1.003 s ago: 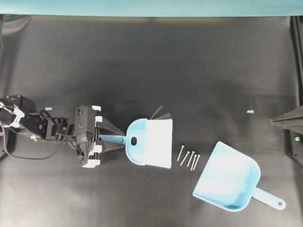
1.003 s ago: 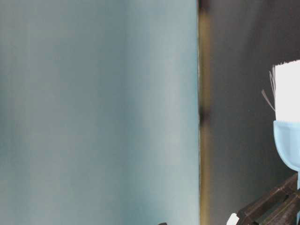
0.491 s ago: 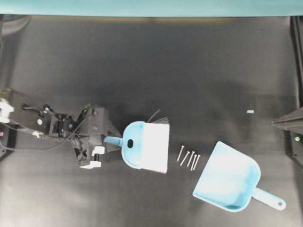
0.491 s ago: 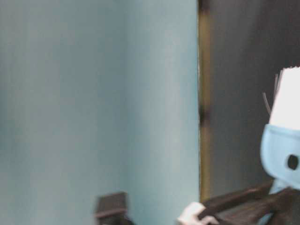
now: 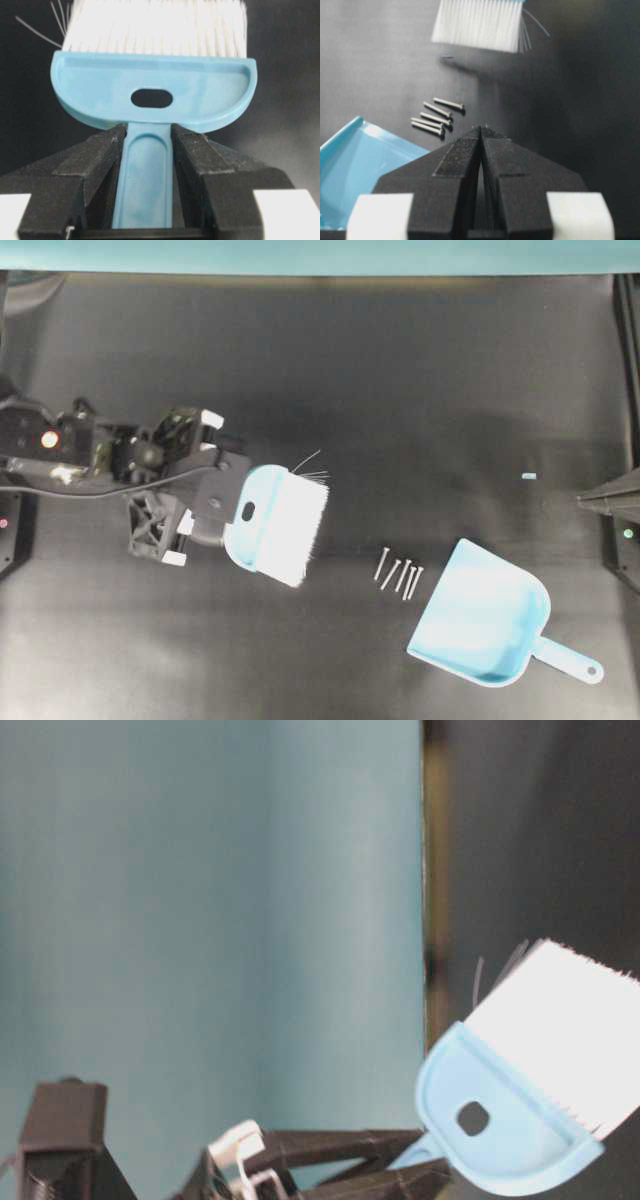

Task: Hold the dustpan with a person, while the left arm uses a hand brush to gather the screws into the dustpan.
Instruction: 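Lift the brush and swing it toward the screws, then sweep the screws with the brush into the held dustpan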

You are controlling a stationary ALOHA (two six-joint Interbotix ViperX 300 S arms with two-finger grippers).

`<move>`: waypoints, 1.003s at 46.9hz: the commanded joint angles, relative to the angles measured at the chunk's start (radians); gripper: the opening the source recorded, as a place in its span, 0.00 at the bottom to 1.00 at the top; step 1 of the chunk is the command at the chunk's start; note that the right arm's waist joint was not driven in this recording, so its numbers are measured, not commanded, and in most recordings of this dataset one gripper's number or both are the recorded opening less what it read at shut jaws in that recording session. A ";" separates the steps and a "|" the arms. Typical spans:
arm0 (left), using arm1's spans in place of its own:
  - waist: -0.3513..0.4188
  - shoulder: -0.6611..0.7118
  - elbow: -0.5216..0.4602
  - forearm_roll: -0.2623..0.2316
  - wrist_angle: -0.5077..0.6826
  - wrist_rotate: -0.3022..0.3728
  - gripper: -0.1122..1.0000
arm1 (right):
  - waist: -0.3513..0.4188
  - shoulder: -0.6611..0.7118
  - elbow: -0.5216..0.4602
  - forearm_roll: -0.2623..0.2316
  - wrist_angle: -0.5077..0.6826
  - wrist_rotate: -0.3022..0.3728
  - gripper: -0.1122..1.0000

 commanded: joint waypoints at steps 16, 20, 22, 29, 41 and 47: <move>0.020 0.167 -0.311 0.003 0.365 0.120 0.39 | 0.000 0.005 -0.017 -0.003 -0.005 -0.006 0.09; 0.018 0.190 -0.337 0.003 0.365 0.123 0.39 | 0.000 0.003 -0.017 -0.003 -0.005 -0.006 0.09; 0.018 0.201 -0.347 0.003 0.368 0.124 0.39 | 0.000 0.003 -0.017 -0.003 -0.005 -0.006 0.09; 0.018 0.256 -0.368 0.003 0.364 0.126 0.39 | 0.000 0.003 -0.017 -0.003 -0.006 -0.006 0.09; -0.003 0.330 -0.387 0.003 0.299 0.124 0.39 | 0.000 0.003 -0.017 -0.003 -0.006 -0.006 0.09; -0.018 0.339 -0.387 0.003 0.252 0.118 0.39 | 0.000 0.003 -0.017 -0.003 -0.005 -0.006 0.09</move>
